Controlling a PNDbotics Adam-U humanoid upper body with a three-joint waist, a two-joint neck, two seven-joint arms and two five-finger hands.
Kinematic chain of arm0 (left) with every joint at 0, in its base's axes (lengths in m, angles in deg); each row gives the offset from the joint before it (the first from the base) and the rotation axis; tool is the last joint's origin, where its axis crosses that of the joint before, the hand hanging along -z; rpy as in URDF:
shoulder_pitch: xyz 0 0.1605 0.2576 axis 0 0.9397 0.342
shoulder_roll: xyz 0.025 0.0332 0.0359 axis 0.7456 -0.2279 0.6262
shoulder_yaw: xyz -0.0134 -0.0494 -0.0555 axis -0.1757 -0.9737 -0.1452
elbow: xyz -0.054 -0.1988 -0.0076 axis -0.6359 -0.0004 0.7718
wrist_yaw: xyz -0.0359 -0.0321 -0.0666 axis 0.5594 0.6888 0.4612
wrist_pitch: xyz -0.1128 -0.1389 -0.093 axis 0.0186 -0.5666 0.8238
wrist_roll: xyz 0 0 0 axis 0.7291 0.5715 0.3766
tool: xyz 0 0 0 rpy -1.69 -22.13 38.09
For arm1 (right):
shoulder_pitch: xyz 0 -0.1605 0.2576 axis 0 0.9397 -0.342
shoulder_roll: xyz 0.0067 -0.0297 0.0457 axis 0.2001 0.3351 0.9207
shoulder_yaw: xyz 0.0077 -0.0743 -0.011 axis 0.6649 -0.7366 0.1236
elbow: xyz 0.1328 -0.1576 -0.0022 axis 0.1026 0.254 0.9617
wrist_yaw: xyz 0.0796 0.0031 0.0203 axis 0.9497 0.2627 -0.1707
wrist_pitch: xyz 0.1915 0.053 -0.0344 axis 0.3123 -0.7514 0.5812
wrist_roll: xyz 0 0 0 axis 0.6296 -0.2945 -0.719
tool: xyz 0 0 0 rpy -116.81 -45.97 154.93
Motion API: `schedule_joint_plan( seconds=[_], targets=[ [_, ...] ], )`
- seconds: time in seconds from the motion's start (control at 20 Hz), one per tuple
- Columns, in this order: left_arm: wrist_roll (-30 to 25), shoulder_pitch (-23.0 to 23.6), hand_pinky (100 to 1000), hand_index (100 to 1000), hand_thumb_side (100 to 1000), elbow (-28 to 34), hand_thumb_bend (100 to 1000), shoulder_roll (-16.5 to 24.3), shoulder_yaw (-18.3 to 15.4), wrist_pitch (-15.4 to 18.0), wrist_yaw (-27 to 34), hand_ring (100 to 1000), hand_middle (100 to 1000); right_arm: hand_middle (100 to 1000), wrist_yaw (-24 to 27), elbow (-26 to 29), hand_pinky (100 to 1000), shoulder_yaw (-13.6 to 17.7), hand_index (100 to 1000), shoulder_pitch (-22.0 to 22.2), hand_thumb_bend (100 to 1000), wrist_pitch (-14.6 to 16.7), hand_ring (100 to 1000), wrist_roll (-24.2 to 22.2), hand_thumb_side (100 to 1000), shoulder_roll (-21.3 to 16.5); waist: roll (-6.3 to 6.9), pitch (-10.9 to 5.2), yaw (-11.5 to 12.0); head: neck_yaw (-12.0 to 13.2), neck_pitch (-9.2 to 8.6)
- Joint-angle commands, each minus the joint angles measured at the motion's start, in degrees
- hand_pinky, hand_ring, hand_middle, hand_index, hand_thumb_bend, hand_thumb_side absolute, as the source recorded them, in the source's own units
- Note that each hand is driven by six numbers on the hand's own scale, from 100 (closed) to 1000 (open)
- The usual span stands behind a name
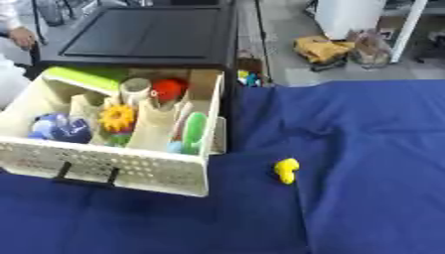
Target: Pick up objects from table and place into drawer.
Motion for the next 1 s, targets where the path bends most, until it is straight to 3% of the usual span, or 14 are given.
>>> schedule_joint_plan(
  seconds=[0.05, 0.2, 0.35, 0.55, 0.65, 0.8, 1.0],
  targets=[
    [-0.32, -0.31, 384, 684, 1000, 0.71, 118, 2.55, -0.28, 0.04, 0.13, 489, 521, 597, -0.27, 0.82, 715, -0.49, 694, -0.31, 100, -2.62, 737, -3.8, 730, -4.4, 0.0, -1.13, -0.05, 0.23, -0.17],
    [-0.4, -0.1, 384, 684, 1000, 0.71, 119, 2.75, -0.26, 0.04, 0.09, 489, 521, 584, -0.8, 0.82, 721, -1.43, 711, 0.18, 100, -7.58, 727, -11.16, 763, -8.89, -0.15, -1.29, -0.17, 0.4, -0.06],
    [-0.45, 0.09, 384, 684, 1000, 0.71, 117, 2.95, -0.19, 0.04, 0.01, 489, 521, 565, -1.3, 0.82, 731, -2.24, 733, 0.72, 207, -11.93, 695, -20.15, 788, -14.12, -0.39, -1.44, -0.37, 0.64, 0.09],
    [-0.49, 0.25, 385, 684, 1000, 0.71, 117, 3.23, -0.06, 0.04, -0.13, 490, 522, 552, -3.24, 0.29, 755, -3.89, 771, 2.25, 351, -14.48, 695, -34.81, 831, -20.35, -0.7, -1.64, -0.5, 0.65, 0.38],
    [-0.48, 0.33, 385, 684, 1000, 0.71, 118, 3.35, -0.03, 0.04, -0.18, 490, 521, 554, -3.15, -1.08, 784, -4.67, 788, 2.71, 382, -13.99, 714, -43.27, 841, -22.28, -0.79, -1.76, -0.56, 0.65, 0.6],
    [-0.46, 0.33, 385, 684, 1000, 0.71, 117, 3.53, 0.07, 0.04, -0.15, 490, 521, 570, -4.14, -4.53, 816, -6.2, 827, 2.84, 399, -10.42, 757, -56.17, 844, -24.1, -0.92, -1.93, -0.61, 0.56, 0.93],
    [-0.47, 0.18, 384, 684, 1000, 0.71, 117, 3.63, 0.2, 0.04, -0.04, 489, 521, 596, -4.94, -8.66, 836, -7.99, 891, 1.53, 406, -6.08, 817, -67.49, 815, -24.37, -0.94, -2.05, -0.65, 0.31, 1.14]
  ],
)
